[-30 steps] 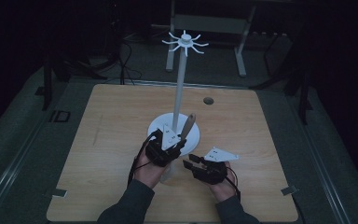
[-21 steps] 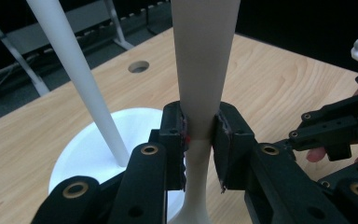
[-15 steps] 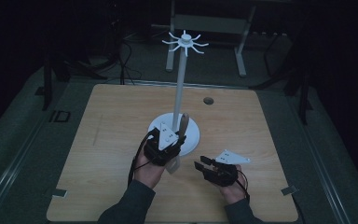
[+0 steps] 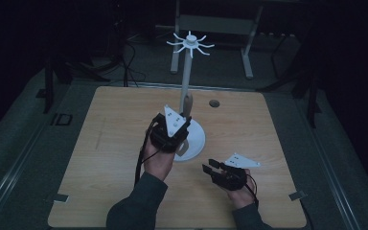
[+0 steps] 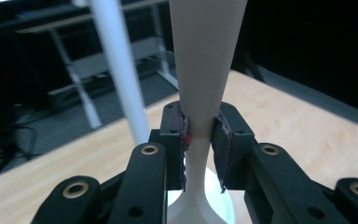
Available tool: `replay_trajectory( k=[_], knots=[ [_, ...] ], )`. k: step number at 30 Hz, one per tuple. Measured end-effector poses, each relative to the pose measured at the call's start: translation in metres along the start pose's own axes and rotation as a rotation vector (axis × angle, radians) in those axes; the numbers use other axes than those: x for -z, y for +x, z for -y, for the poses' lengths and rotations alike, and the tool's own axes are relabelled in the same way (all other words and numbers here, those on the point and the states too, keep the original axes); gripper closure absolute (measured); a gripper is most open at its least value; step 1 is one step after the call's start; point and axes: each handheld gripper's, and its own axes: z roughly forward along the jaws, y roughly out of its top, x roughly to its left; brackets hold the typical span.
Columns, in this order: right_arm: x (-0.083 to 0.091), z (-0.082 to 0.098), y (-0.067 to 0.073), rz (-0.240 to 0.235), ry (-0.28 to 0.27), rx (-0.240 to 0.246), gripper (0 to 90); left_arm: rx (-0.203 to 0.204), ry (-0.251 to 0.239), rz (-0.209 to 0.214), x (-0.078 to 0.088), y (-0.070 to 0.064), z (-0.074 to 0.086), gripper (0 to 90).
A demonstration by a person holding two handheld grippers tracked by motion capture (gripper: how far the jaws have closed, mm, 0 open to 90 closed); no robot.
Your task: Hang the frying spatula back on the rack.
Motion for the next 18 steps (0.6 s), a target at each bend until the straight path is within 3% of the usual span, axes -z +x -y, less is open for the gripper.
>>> replay_trajectory(
  k=[3, 4, 9, 18],
  knots=[
    [0.001, 0.000, -0.001, 0.003, -0.002, -0.005, 61.2, 0.031, -0.007, -0.058, -0.005, 0.001, -0.016, 75.3],
    [0.001, 0.000, -0.001, 0.004, -0.004, -0.007, 61.2, 0.047, -0.002, -0.094, -0.011, 0.002, -0.025, 75.3],
    [0.003, 0.000, -0.001, 0.004, -0.010, -0.005, 61.3, 0.079, 0.007, -0.141, -0.021, 0.005, -0.043, 75.2],
    [0.007, 0.000, -0.004, 0.011, -0.024, -0.022, 61.3, 0.078, 0.008, -0.205, -0.026, 0.000, -0.061, 75.1]
  ],
)
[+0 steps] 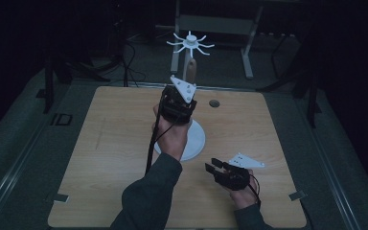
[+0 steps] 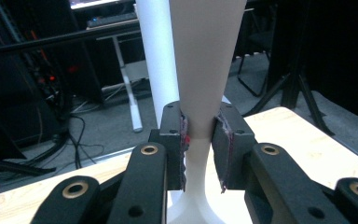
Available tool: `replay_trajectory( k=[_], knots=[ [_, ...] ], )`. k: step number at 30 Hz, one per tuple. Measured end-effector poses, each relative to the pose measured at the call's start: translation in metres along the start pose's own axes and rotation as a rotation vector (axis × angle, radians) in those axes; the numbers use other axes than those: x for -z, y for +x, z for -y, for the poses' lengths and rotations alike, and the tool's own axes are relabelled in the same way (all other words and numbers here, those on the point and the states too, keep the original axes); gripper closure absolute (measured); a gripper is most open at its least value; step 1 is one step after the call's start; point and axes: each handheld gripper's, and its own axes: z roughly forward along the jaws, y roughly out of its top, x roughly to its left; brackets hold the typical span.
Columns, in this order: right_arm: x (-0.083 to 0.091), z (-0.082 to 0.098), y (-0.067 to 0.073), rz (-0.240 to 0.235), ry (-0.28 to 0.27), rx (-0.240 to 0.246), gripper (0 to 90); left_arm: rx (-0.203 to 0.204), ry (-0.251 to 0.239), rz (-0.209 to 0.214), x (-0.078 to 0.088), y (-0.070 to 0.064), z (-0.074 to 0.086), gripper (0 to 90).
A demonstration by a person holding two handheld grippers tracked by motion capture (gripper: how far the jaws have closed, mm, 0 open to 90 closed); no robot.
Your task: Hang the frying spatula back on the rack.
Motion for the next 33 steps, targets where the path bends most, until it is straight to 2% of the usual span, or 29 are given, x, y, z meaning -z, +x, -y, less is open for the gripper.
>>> replay_trajectory(
  k=[9, 16, 22, 25, 29, 33],
  knots=[
    [0.000, 0.001, 0.000, -0.001, -0.001, 0.001, 61.3, 0.013, 0.016, -0.036, -0.005, 0.003, -0.004, 75.1],
    [-0.001, 0.001, 0.000, -0.004, 0.003, 0.000, 61.3, -0.006, 0.026, -0.045, -0.005, 0.001, -0.009, 75.0],
    [0.000, 0.001, 0.001, -0.008, 0.004, 0.000, 61.3, -0.010, 0.052, -0.069, -0.012, 0.003, -0.013, 75.0],
    [0.000, 0.002, 0.000, -0.008, 0.003, -0.001, 61.3, -0.028, 0.058, -0.085, -0.014, 0.003, -0.014, 75.0],
    [0.000, 0.002, 0.000, -0.009, 0.005, -0.002, 61.3, -0.042, 0.062, -0.076, -0.016, 0.004, -0.012, 73.4],
    [-0.001, 0.003, 0.001, -0.011, 0.007, -0.003, 61.3, -0.056, 0.036, -0.063, -0.013, 0.005, -0.010, 70.4]
  ],
)
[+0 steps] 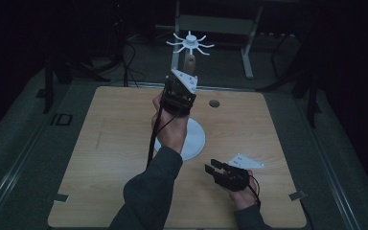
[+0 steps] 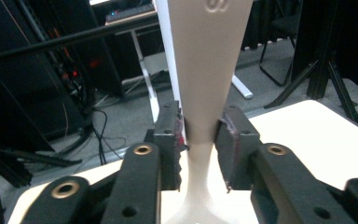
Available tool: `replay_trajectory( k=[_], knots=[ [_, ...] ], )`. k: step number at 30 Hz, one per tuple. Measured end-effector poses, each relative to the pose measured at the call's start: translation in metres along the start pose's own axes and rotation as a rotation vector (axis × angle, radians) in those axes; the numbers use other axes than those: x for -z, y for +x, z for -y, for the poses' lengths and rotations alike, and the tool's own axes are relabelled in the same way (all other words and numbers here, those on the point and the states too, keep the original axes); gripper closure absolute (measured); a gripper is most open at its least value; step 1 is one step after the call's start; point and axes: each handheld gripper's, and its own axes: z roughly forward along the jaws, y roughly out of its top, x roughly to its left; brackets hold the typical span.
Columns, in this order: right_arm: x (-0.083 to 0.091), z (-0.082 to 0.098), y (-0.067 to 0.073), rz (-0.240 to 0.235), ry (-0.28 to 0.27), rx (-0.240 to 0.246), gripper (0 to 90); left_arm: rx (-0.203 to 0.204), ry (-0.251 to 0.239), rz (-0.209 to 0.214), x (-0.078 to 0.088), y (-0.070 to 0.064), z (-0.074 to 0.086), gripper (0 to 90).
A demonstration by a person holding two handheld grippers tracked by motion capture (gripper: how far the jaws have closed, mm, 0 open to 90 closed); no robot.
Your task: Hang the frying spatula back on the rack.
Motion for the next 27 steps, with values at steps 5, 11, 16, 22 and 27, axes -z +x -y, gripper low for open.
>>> replay_trajectory(
  k=[5, 11, 16, 22, 27],
  knots=[
    [-0.002, 0.002, 0.000, -0.001, 0.008, 0.002, 61.2, 0.011, -0.020, 0.017, 0.002, 0.001, -0.005, 73.3],
    [-0.001, 0.002, -0.001, -0.002, 0.007, 0.002, 61.1, 0.069, -0.013, 0.097, -0.004, 0.012, -0.004, 72.5],
    [-0.001, 0.002, -0.002, 0.001, 0.011, -0.004, 60.3, 0.101, -0.029, 0.148, -0.005, 0.020, 0.002, 57.9],
    [-0.002, 0.003, -0.002, 0.004, 0.016, -0.002, 59.0, 0.072, -0.087, 0.171, 0.007, 0.022, 0.010, 40.1],
    [-0.001, 0.003, -0.003, 0.008, 0.017, -0.006, 57.5, 0.054, -0.117, 0.166, 0.021, 0.021, 0.014, 27.4]
  ],
)
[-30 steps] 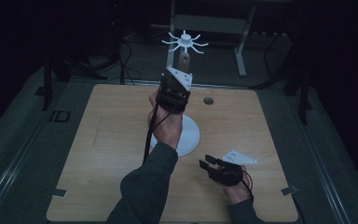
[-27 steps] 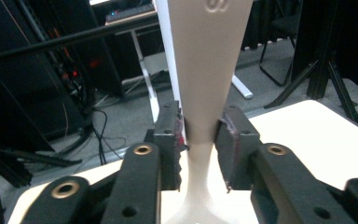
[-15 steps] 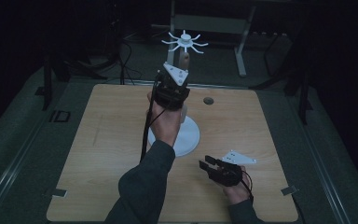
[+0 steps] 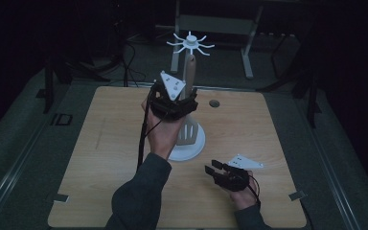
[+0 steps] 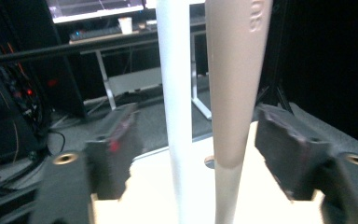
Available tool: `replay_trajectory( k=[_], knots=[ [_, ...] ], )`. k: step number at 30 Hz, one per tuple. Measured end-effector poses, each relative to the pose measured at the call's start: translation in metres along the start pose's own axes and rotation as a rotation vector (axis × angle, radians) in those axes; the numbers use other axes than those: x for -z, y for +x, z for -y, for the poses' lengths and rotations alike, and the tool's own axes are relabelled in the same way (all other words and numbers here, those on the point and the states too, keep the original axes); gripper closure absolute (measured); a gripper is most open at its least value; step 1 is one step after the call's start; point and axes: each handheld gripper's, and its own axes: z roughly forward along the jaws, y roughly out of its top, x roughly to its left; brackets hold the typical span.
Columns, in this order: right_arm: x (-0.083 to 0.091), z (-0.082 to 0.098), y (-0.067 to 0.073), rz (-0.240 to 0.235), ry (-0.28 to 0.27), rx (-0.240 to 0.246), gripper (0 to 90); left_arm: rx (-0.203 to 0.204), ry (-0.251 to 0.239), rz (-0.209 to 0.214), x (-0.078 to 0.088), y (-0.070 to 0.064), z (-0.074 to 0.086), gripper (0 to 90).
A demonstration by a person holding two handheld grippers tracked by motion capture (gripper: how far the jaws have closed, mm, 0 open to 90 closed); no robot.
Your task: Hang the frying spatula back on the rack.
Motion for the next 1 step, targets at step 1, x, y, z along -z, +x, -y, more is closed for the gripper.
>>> replay_trajectory(
  k=[1],
  knots=[
    [0.0003, -0.0002, -0.0008, 0.003, -0.002, -0.002, 56.7, -0.005, -0.005, -0.001, 0.0034, -0.0008, 0.0007, 26.4]
  ],
)
